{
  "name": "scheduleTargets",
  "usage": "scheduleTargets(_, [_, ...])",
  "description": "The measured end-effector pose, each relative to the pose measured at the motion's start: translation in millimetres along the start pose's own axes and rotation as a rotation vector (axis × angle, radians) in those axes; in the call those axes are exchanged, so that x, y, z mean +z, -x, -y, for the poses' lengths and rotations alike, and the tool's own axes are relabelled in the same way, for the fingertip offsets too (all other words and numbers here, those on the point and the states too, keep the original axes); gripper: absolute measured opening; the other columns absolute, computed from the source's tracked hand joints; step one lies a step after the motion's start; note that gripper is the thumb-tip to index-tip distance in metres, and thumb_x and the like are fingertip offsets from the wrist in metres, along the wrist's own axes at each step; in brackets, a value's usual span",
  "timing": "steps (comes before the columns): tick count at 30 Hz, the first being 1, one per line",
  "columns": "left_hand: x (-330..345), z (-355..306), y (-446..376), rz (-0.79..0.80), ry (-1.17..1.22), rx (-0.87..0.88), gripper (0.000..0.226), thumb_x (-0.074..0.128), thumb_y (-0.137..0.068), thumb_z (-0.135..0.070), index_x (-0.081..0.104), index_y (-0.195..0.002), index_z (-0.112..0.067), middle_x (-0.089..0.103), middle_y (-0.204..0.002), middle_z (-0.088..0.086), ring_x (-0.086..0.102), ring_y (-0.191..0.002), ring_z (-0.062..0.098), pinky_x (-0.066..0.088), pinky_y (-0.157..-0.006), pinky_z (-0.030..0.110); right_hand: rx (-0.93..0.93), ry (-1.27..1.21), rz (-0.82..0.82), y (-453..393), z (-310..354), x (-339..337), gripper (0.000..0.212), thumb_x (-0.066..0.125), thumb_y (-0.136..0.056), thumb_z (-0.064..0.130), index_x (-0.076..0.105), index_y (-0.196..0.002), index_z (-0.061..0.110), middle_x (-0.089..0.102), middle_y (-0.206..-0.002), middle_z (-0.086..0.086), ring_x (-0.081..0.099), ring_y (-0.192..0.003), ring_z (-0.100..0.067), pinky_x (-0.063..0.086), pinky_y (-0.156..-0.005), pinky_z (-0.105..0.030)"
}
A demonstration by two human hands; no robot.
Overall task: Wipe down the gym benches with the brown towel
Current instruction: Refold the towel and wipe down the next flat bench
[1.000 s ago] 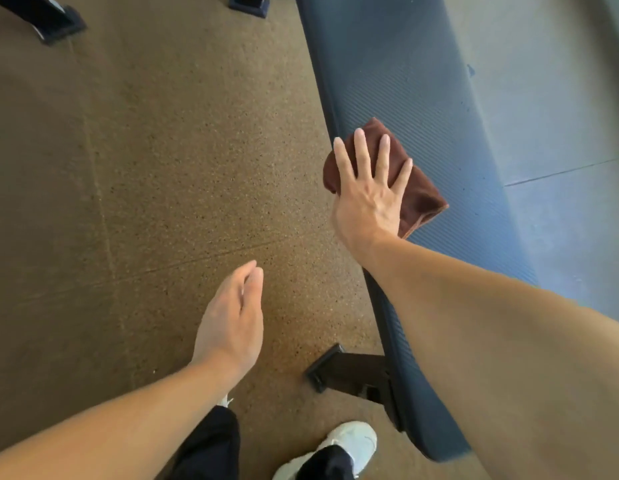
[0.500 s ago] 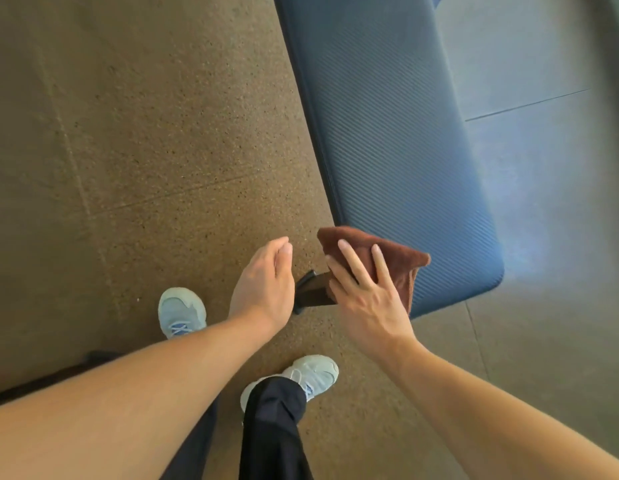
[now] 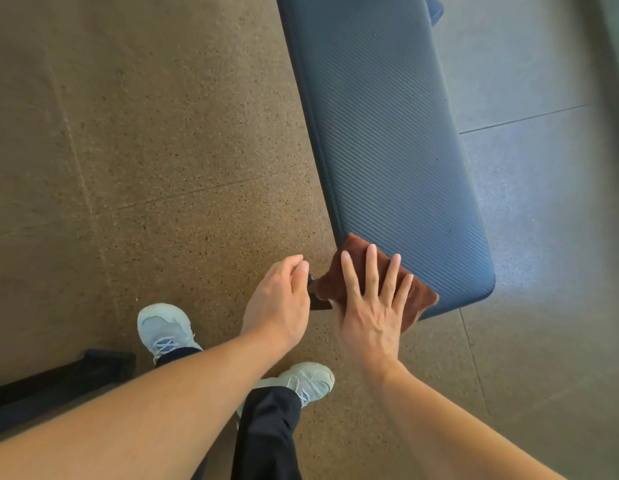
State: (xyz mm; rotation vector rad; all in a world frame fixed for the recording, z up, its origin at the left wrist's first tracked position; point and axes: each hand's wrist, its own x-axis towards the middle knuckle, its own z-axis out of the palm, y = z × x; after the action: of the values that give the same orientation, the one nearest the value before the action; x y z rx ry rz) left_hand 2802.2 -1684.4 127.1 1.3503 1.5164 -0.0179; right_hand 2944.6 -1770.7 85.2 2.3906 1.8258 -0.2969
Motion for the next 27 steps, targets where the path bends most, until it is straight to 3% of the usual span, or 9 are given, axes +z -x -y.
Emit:
scheduleTargets(4, [-26, 0, -20, 0.017, -0.07, 0.054, 0.053, 0.021, -0.108, -0.047, 0.04, -0.154, -0.028, 0.043, -0.156, -0.008, 0.041, -0.142, 0.013, 0.033, -0.113, 0.03, -0.021, 0.012, -0.011, -16, 5, 4, 0.09, 0.07, -0.095, 0.031, 0.014, -0.166, 0.03, 0.002, -0.174, -0.009, -0.011, -0.157, -0.044, 0.002, -0.126, -0.064])
scheduleTargets(9, [-68, -4, -55, 0.037, -0.108, 0.067, 0.053, 0.022, -0.108, -0.048, 0.038, -0.154, -0.029, 0.041, -0.157, -0.008, 0.041, -0.142, 0.014, 0.038, -0.113, 0.034, -0.182, 0.101, -0.022, -65, 13, -8, 0.086, 0.067, -0.094, 0.026, 0.019, -0.165, 0.029, 0.004, -0.174, -0.007, -0.008, -0.157, -0.045, -0.003, -0.125, -0.062])
scheduleTargets(12, [-96, -8, -72, 0.092, -0.131, 0.072, 0.053, 0.023, -0.108, -0.05, 0.034, -0.155, -0.031, 0.039, -0.158, -0.009, 0.043, -0.14, 0.013, 0.04, -0.111, 0.034, -0.272, 0.176, -0.026, -129, 31, -21, 0.077, 0.056, -0.095, 0.036, 0.024, -0.164, 0.029, 0.004, -0.174, -0.005, -0.011, -0.157, -0.043, -0.011, -0.123, -0.059])
scheduleTargets(15, [-134, -11, -89, 0.145, -0.147, 0.104, 0.054, 0.024, -0.107, -0.052, 0.032, -0.156, -0.033, 0.035, -0.16, -0.011, 0.04, -0.143, 0.012, 0.04, -0.112, 0.036, -0.391, 0.32, 0.026, -205, 48, -34, 0.081, 0.064, -0.093, 0.033, 0.024, -0.164, 0.03, -0.001, -0.174, -0.003, -0.015, -0.157, -0.042, -0.007, -0.125, -0.062])
scheduleTargets(19, [-197, -17, -118, 0.172, -0.158, 0.11, 0.053, 0.025, -0.107, -0.053, 0.029, -0.157, -0.035, 0.031, -0.162, -0.014, 0.039, -0.144, 0.012, 0.038, -0.111, 0.035, -0.445, 0.397, 0.103, -295, 71, -63, 0.078, 0.066, -0.096, 0.036, 0.027, -0.163, 0.028, 0.003, -0.174, -0.002, -0.015, -0.157, -0.041, -0.006, -0.125, -0.062])
scheduleTargets(23, [-248, -38, -158, 0.152, -0.121, 0.115, 0.055, 0.027, -0.106, -0.053, 0.025, -0.158, -0.036, 0.027, -0.164, -0.014, 0.035, -0.147, 0.013, 0.037, -0.114, 0.037, -0.479, 0.441, 0.17, -380, 96, -89, 0.072, 0.054, -0.103, 0.047, 0.02, -0.164, 0.031, -0.003, -0.174, 0.0, -0.023, -0.155, -0.039, -0.014, -0.123, -0.06])
scheduleTargets(27, [-276, -67, -203, 0.138, -0.063, 0.117, 0.054, 0.028, -0.107, -0.051, 0.027, -0.158, -0.034, 0.028, -0.164, -0.012, 0.034, -0.147, 0.012, 0.034, -0.116, 0.039, -0.514, 0.369, 0.177, -443, 112, -108, 0.07, 0.057, -0.1, 0.048, 0.029, -0.162, 0.031, 0.001, -0.174, 0.001, -0.019, -0.157, -0.038, -0.005, -0.126, -0.061])
